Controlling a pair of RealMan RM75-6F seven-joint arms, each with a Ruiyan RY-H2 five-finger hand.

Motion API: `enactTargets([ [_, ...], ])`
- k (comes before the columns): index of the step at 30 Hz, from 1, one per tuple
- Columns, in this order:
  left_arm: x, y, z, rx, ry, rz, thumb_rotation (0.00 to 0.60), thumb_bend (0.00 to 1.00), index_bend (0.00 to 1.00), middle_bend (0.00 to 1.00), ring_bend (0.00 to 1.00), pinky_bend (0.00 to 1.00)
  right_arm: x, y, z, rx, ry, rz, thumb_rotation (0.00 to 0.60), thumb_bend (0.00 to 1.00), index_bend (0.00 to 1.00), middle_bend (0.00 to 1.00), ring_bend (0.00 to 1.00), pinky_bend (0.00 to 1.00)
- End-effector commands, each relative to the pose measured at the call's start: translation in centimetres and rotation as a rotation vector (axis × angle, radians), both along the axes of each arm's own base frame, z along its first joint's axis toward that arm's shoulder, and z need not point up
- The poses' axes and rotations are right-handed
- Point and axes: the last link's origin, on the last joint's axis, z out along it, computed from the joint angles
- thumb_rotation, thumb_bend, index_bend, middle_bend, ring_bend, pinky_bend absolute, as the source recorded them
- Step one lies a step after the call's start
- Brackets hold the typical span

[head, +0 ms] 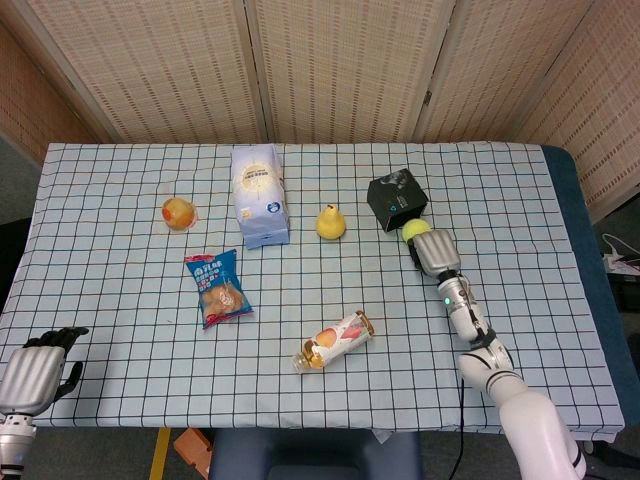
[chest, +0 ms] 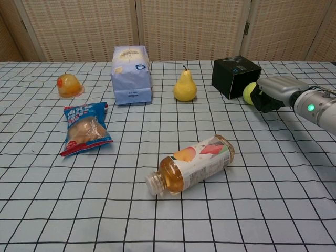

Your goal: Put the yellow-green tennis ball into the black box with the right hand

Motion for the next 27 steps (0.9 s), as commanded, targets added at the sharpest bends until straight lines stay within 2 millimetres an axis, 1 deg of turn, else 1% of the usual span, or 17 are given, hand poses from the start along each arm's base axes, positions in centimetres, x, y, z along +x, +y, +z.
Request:
enactTargets([
  [1,0.00,-0.01,0.04,0.001,-0.001,0.001,0.600,0.45,0.28,0.30,0.27,0.38,-0.09,-0.02,-0.13,0.009,-0.010,-0.011,0.600,0.87,0.97,0.92,0.67,1.00],
  [3,0.01,-0.02,0.06,0.002,-0.001,0.001,0.600,0.45,0.28,0.30,0.27,0.38,-0.17,0.04,-0.19,0.017,-0.018,-0.013,0.600,0.77,0.91,0.87,0.62,0.98],
  [5,0.02,-0.03,0.06,0.002,-0.001,0.000,0.600,0.45,0.28,0.30,0.27,0.38,-0.11,0.12,-0.27,0.024,-0.032,-0.010,0.600,0.68,0.82,0.78,0.55,0.92],
  [6,0.03,-0.03,0.05,0.001,-0.001,-0.001,0.600,0.45,0.28,0.30,0.27,0.38,-0.06,0.16,-0.30,0.026,-0.045,-0.008,0.600,0.66,0.78,0.74,0.52,0.90],
  [7,0.02,-0.04,0.05,0.001,-0.001,0.000,0.600,0.45,0.28,0.30,0.27,0.38,0.00,0.18,-0.31,0.027,-0.053,-0.006,0.600,0.63,0.73,0.69,0.49,0.87],
  [9,0.00,-0.04,0.06,0.000,-0.001,0.001,0.600,0.45,0.28,0.30,0.27,0.38,0.19,0.20,-0.31,0.023,-0.073,0.003,0.600,0.53,0.62,0.59,0.41,0.77],
  [13,-0.03,-0.02,0.09,0.003,-0.003,0.002,0.600,0.45,0.28,0.30,0.27,0.38,0.42,0.30,-0.35,0.027,-0.105,0.014,0.600,0.36,0.45,0.45,0.30,0.64],
  [16,-0.05,-0.03,0.10,0.002,-0.003,0.004,0.600,0.45,0.28,0.30,0.27,0.38,0.40,0.35,-0.45,0.036,-0.122,0.009,0.600,0.29,0.34,0.37,0.23,0.57],
  [22,-0.08,0.00,0.09,0.001,-0.002,0.005,0.600,0.45,0.28,0.30,0.27,0.38,0.31,0.37,-0.65,0.054,-0.149,-0.008,0.600,0.19,0.13,0.23,0.11,0.41],
  [23,-0.08,0.00,0.08,0.001,-0.002,0.005,0.600,0.45,0.28,0.30,0.27,0.38,0.33,0.36,-0.66,0.055,-0.155,-0.010,0.600,0.17,0.08,0.20,0.09,0.38],
  [25,-0.11,0.01,0.06,0.000,-0.002,0.007,0.600,0.45,0.28,0.30,0.27,0.38,0.39,0.32,-0.69,0.057,-0.168,-0.013,0.600,0.16,0.02,0.15,0.05,0.32],
  [27,-0.14,0.02,0.04,-0.001,-0.001,0.008,0.600,0.45,0.28,0.30,0.27,0.38,0.43,0.27,-0.72,0.061,-0.174,-0.016,0.600,0.14,0.00,0.09,0.01,0.25],
])
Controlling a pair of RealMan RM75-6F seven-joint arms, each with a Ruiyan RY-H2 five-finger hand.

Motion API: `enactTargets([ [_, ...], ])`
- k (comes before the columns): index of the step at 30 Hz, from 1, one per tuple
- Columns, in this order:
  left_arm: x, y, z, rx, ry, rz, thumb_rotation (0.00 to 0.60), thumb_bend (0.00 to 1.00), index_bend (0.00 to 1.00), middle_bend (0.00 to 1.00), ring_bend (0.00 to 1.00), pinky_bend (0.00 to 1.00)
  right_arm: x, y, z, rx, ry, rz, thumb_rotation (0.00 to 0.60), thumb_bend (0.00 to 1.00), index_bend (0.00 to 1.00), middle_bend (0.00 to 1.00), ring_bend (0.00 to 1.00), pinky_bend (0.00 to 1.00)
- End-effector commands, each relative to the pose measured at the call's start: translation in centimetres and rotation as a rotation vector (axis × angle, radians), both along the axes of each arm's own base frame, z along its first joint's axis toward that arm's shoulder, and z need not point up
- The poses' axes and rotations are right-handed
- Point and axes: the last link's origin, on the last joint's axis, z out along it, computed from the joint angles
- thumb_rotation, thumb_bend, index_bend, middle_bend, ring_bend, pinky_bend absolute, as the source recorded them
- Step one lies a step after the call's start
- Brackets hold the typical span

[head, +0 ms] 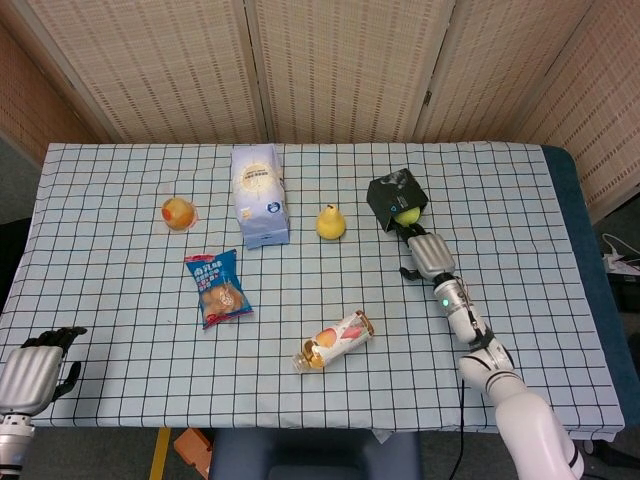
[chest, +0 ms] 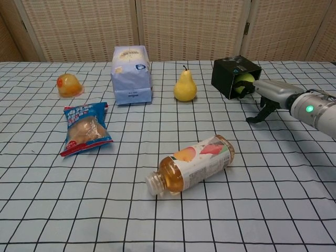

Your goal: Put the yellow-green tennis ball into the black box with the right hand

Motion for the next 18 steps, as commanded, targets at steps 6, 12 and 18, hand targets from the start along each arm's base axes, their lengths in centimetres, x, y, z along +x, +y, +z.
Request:
enactTargets([
  [6,-0.09,0.04,-0.01,-0.001,0.000,0.005,0.600,0.45,0.28,0.30,0.27,0.38,-0.02,0.08,-0.11,0.005,-0.004,0.005,0.600,0.13,0.00,0.00,0.00,0.13],
  [12,-0.05,-0.01,0.07,0.002,-0.003,0.004,0.600,0.45,0.28,0.30,0.27,0.38,-0.15,0.08,-0.04,-0.001,0.004,0.003,0.600,0.13,0.00,0.00,0.00,0.13],
  [18,-0.01,-0.04,0.17,0.005,-0.008,0.004,0.600,0.45,0.28,0.30,0.27,0.38,-0.31,0.14,0.51,-0.020,0.011,0.018,0.600,0.13,0.00,0.00,0.00,0.13],
])
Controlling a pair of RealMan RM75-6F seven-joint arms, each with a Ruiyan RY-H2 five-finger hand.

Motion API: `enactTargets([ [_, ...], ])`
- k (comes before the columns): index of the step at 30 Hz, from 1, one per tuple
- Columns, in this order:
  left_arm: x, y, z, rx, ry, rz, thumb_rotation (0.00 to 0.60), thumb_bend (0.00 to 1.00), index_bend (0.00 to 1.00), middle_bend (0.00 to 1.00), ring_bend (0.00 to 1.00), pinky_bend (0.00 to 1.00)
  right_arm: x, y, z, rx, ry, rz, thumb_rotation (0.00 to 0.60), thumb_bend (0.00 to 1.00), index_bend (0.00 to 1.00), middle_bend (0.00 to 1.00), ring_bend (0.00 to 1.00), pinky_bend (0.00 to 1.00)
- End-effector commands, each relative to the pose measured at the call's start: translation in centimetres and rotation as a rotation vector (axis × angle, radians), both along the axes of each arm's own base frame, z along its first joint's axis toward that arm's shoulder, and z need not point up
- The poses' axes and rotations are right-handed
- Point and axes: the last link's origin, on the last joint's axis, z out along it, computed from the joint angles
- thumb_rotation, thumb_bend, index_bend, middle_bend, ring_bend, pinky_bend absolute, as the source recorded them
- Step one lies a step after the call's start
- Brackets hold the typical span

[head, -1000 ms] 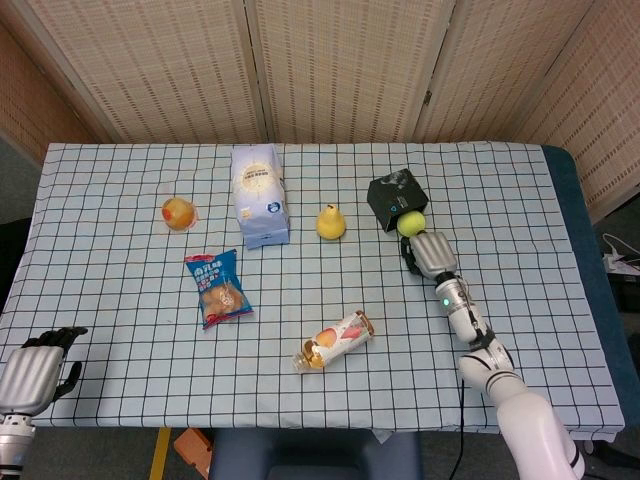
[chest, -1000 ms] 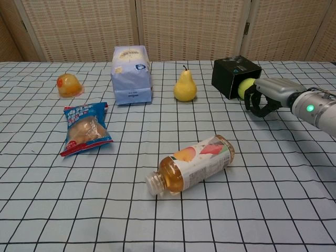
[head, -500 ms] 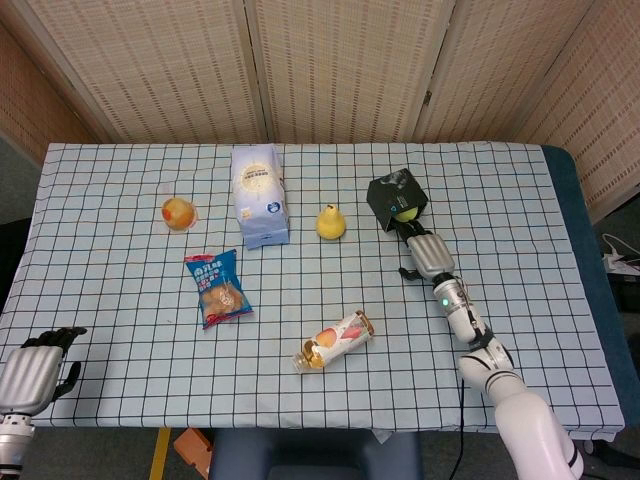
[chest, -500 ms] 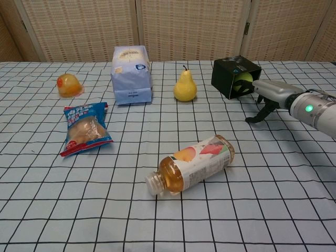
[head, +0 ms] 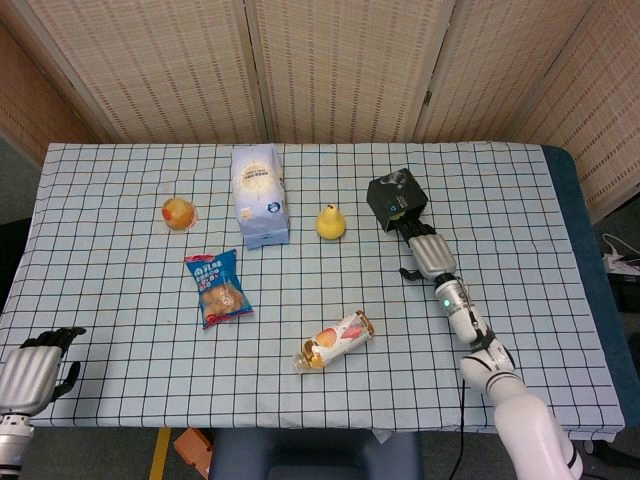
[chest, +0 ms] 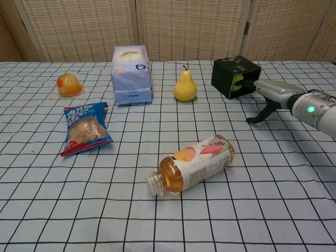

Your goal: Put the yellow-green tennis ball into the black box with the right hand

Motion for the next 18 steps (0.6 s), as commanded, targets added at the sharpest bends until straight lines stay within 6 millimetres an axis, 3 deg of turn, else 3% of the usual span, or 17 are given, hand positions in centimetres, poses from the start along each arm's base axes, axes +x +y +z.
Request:
enactTargets([
  [1,0.0,0.0,0.0,0.000,-0.001,-0.001,0.600,0.45,0.28,0.30,0.27,0.38,-0.2,0.1,0.4,-0.014,0.006,0.014,0.600,0.13,0.00,0.00,0.00,0.13],
  [8,0.2,-0.1,0.0,-0.004,-0.012,-0.004,0.600,0.45,0.28,0.30,0.27,0.38,-1.3,0.9,2.4,-0.057,0.044,0.058,0.600,0.13,0.02,0.01,0.00,0.13],
  [11,0.2,-0.1,0.1,-0.005,-0.017,-0.007,0.600,0.45,0.28,0.30,0.27,0.38,-2.2,2.6,4.0,-0.113,0.078,0.099,0.600,0.13,0.25,0.15,0.03,0.15],
  [14,0.3,-0.2,0.2,-0.006,-0.023,-0.010,0.600,0.45,0.28,0.30,0.28,0.38,-2.9,6.0,6.3,-0.166,0.137,0.091,0.600,0.13,0.42,0.25,0.10,0.19],
  [18,0.4,-0.3,0.3,-0.004,-0.030,-0.017,0.600,0.45,0.28,0.31,0.28,0.38,-2.0,12.5,10.5,-0.191,0.230,-0.016,0.600,0.13,0.35,0.26,0.11,0.20],
])
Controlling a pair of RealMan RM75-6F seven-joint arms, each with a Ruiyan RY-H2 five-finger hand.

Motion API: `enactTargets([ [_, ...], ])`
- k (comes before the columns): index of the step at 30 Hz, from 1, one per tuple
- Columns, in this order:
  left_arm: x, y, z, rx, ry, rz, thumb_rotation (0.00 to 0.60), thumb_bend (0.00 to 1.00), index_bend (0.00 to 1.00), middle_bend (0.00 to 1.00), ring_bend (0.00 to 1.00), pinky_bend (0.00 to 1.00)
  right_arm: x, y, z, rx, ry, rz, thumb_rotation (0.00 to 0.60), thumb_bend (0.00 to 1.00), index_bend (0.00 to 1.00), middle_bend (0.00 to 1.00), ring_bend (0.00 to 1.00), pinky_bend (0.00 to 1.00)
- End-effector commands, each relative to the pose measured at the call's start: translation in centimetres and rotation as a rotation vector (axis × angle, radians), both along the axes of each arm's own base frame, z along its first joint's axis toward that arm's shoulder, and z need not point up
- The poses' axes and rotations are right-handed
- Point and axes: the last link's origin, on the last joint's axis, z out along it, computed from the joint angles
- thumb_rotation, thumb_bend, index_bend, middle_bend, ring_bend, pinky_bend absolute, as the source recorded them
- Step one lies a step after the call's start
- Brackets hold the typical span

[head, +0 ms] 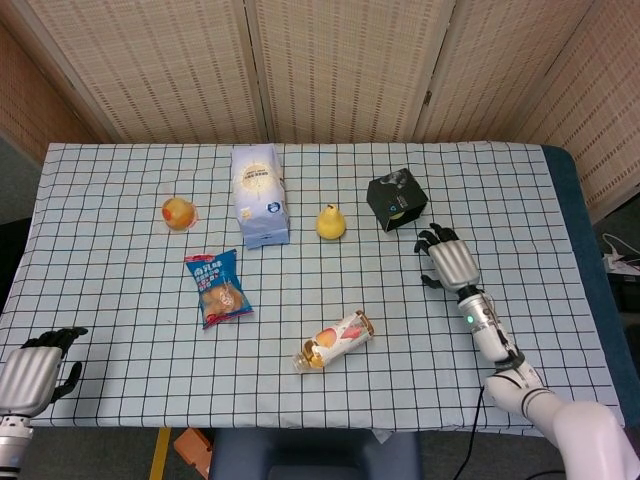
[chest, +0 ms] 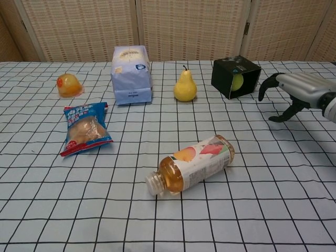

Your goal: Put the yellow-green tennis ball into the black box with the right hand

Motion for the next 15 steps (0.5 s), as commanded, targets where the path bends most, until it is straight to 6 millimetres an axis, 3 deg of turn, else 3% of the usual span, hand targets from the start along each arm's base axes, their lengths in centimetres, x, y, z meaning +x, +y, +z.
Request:
enactTargets([
  [1,0.1,-0.1,0.1,0.002,-0.002,-0.004,0.600,0.45,0.28,0.31,0.28,0.38,-0.1,9.0,7.5,-0.117,0.141,-0.136,0.600,0.13,0.32,0.26,0.11,0.20],
  [4,0.2,-0.2,0.2,0.005,-0.004,-0.011,0.600,0.45,0.28,0.31,0.28,0.38,-0.3,11.9,9.5,-0.138,0.132,-0.195,0.600,0.13,0.22,0.23,0.08,0.20],
  [8,0.4,-0.3,0.1,0.006,-0.004,-0.019,0.600,0.45,0.28,0.31,0.28,0.38,-1.4,14.3,11.7,-0.177,0.102,-0.253,0.600,0.13,0.03,0.09,0.00,0.20],
  [15,0.6,-0.3,-0.1,-0.001,0.005,-0.029,0.600,0.45,0.28,0.31,0.28,0.38,-3.0,17.4,13.8,-0.235,0.102,-0.274,0.600,0.13,0.00,0.05,0.00,0.20],
])
